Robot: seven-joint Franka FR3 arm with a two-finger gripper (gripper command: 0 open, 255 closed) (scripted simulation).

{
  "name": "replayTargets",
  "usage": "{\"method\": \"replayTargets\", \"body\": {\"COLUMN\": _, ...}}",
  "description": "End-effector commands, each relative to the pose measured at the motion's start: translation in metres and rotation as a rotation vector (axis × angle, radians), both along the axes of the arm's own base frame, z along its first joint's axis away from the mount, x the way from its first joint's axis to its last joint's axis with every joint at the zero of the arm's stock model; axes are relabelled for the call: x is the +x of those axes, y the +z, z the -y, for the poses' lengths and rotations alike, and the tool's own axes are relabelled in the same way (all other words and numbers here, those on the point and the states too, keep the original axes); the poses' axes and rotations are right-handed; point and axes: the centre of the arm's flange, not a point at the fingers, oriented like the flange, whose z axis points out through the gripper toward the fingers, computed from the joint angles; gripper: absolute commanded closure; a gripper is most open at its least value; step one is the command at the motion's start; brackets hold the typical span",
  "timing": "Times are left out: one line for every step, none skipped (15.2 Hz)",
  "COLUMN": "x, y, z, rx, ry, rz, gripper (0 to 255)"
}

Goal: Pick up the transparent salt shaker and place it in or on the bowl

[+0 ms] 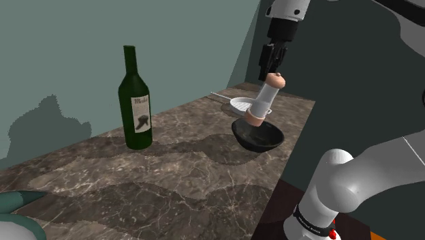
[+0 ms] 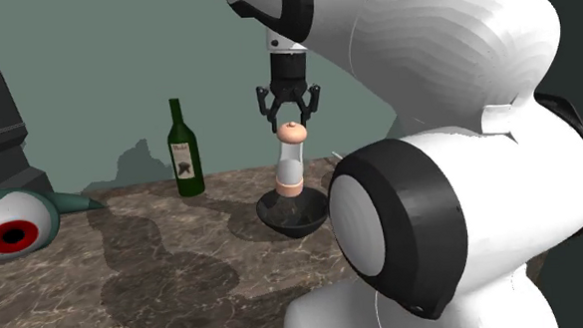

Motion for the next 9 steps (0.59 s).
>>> {"method": "replayTargets", "body": {"x": 0.0, "y": -0.011, "z": 0.001, "rx": 0.0, "ry": 0.0, "rz": 0.0, "gripper": 255}}
{"method": "replayTargets", "body": {"x": 0.0, "y": -0.017, "z": 0.001, "rx": 0.0, "ry": 0.0, "rz": 0.0, "gripper": 255}}
{"method": "replayTargets", "body": {"x": 0.0, "y": -0.022, "z": 0.001, "rx": 0.0, "ry": 0.0, "rz": 0.0, "gripper": 255}}
{"method": "replayTargets", "body": {"x": 0.0, "y": -0.031, "z": 0.001, "rx": 0.0, "ry": 0.0, "rz": 0.0, "gripper": 255}}
{"method": "replayTargets", "body": {"x": 0.0, "y": -0.031, "z": 0.001, "rx": 0.0, "ry": 0.0, "rz": 0.0, "gripper": 255}}
{"method": "replayTargets", "body": {"x": 0.0, "y": -0.031, "z": 0.001, "rx": 0.0, "ry": 0.0, "rz": 0.0, "gripper": 255}}
{"method": "replayTargets", "body": {"x": 0.0, "y": -0.031, "z": 0.001, "rx": 0.0, "ry": 0.0, "rz": 0.0, "gripper": 255}}
{"method": "replayTargets", "body": {"x": 0.0, "y": -0.031, "z": 0.001, "rx": 0.0, "ry": 0.0, "rz": 0.0, "gripper": 255}}
{"method": "replayTargets", "body": {"x": 0.0, "y": -0.031, "z": 0.001, "rx": 0.0, "ry": 0.0, "rz": 0.0, "gripper": 255}}
